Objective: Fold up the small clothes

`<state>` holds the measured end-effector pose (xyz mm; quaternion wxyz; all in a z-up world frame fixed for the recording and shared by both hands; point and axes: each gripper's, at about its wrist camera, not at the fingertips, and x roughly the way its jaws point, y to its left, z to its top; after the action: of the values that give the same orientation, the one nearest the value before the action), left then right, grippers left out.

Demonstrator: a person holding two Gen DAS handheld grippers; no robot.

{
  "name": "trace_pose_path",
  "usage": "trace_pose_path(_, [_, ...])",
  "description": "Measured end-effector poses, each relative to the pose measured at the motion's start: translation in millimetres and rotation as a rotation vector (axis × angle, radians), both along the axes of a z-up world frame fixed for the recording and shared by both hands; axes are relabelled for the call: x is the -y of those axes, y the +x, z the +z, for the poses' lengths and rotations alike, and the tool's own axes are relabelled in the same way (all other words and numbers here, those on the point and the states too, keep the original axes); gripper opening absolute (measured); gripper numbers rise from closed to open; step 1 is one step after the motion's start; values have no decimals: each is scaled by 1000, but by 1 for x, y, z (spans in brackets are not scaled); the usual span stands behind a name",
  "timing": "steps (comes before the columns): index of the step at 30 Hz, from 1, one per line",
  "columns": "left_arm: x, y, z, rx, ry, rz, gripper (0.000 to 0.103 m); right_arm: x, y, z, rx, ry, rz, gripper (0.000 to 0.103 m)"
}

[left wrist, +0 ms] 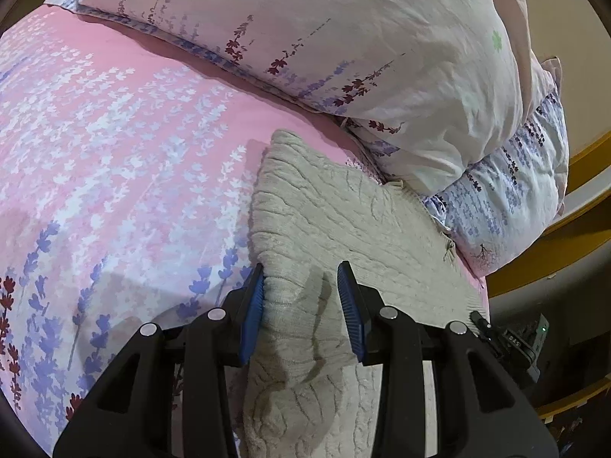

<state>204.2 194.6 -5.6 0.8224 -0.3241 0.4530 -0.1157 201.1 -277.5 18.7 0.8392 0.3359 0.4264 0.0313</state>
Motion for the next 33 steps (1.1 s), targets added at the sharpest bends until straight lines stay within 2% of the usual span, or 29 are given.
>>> trace_pose_path(3, [1, 2, 1, 4, -2, -3, 37, 4, -8, 17, 64, -24, -35, 9])
trace_pose_path(7, [4, 4, 4, 13, 7, -8, 35, 4, -7, 6, 13, -25, -35, 9])
trace_pose_path(9, [6, 7, 4, 12, 13, -3, 28, 6, -7, 1, 4, -12, -43, 9])
trace_pose_path(10, [6, 8, 4, 11, 17, 0, 18, 6, -8, -2, -1, -6, -45, 9])
trace_pose_path(11, [6, 9, 4, 11, 18, 0, 12, 6, -9, -2, -1, -4, -47, 9])
trace_pose_path(13, [3, 11, 6, 21, 20, -5, 9, 5, -14, 2, 27, 9, -48, 9])
trace_pose_path(15, [0, 12, 10, 39, 42, -15, 9, 1, -21, 8, 55, -1, -28, 9])
trace_pose_path(20, [-13, 15, 7, 49, 63, -33, 9, -8, -23, 3, 27, -48, 19, 9])
trace_pose_path(24, [-23, 15, -3, 36, 79, 0, 8, -8, -22, -11, -28, -70, 20, 9])
trace_pose_path(27, [-19, 13, -3, 47, 117, 8, 7, -9, -25, -10, -30, -88, 20, 10])
trace_pose_path(28, [-16, 11, 0, 56, 129, 2, 7, -10, -25, -9, -33, -98, 24, 11])
trace_pose_path(31, [-10, 0, 19, 123, 159, -18, 8, -8, -31, 1, -15, -131, -10, 24])
trace_pose_path(33, [-2, -13, 37, 182, 194, -32, 8, -6, -39, 15, 35, -220, -52, 37])
